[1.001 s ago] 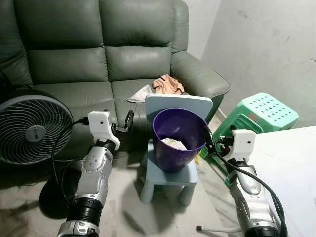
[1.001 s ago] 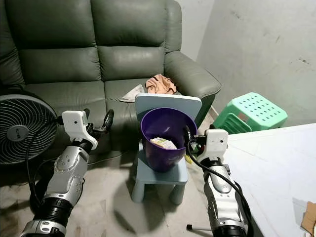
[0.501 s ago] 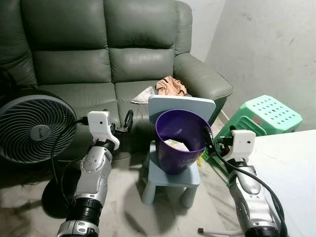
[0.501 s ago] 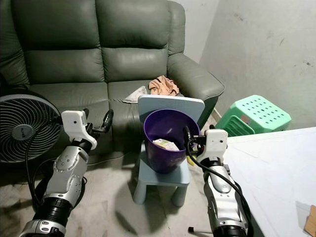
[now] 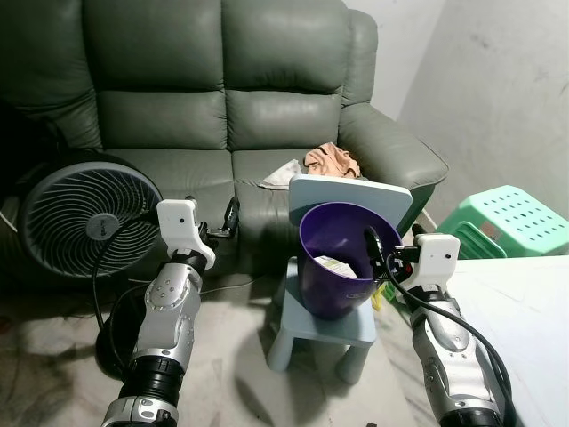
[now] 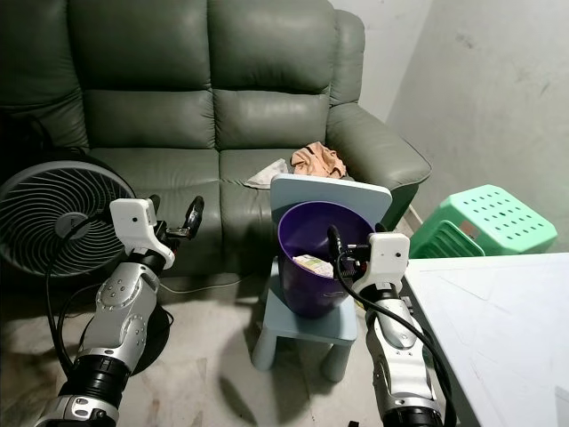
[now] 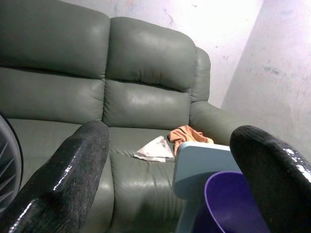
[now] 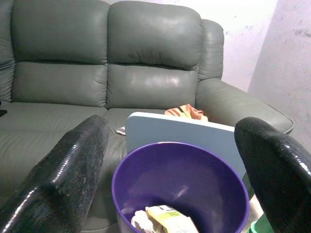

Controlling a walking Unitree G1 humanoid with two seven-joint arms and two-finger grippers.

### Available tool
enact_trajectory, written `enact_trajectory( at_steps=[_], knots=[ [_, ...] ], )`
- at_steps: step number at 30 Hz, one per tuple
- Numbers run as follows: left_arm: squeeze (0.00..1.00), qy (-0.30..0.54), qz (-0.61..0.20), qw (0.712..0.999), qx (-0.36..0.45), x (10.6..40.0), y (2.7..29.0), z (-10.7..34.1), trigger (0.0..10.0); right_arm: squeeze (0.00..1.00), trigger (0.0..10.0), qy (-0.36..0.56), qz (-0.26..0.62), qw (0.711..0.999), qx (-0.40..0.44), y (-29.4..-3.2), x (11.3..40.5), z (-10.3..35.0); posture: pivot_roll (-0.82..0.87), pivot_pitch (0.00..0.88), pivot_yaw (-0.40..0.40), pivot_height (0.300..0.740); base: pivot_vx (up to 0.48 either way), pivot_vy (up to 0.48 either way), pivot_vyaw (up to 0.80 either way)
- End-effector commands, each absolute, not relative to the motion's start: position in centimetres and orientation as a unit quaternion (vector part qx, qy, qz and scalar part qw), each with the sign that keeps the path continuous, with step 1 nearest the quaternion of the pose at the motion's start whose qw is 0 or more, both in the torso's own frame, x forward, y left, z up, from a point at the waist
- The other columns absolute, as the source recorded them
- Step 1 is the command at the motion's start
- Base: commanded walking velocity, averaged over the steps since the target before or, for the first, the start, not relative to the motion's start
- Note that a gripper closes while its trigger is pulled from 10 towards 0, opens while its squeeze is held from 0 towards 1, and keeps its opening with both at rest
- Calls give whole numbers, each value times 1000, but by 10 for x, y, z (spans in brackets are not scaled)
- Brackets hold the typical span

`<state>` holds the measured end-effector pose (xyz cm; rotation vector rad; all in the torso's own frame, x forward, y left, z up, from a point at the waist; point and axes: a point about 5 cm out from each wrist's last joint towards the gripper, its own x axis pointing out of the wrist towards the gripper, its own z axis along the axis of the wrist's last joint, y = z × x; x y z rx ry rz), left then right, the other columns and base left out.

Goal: Picking trash to rubbish bin

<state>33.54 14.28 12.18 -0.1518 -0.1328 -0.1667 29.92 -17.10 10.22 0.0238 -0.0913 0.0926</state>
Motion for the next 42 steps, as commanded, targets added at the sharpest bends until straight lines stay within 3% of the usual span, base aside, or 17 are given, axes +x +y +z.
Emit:
enact_trajectory(
  at_steps=[1,11,42],
  knots=[
    [0,-66,-89,991,-79,336,139,125,10000,0,10000,-47,43,998,16,-174,300,105,-14,0,-81,740,0,296,-694],
    [0,-62,-90,991,-80,336,139,123,10000,0,10000,-45,46,998,16,-172,300,104,-15,0,-79,740,0,441,-694],
    [0,-45,-98,992,-71,334,132,120,10000,0,10000,-26,51,998,8,-170,295,99,-17,0,-82,740,0,0,-695]
  ],
)
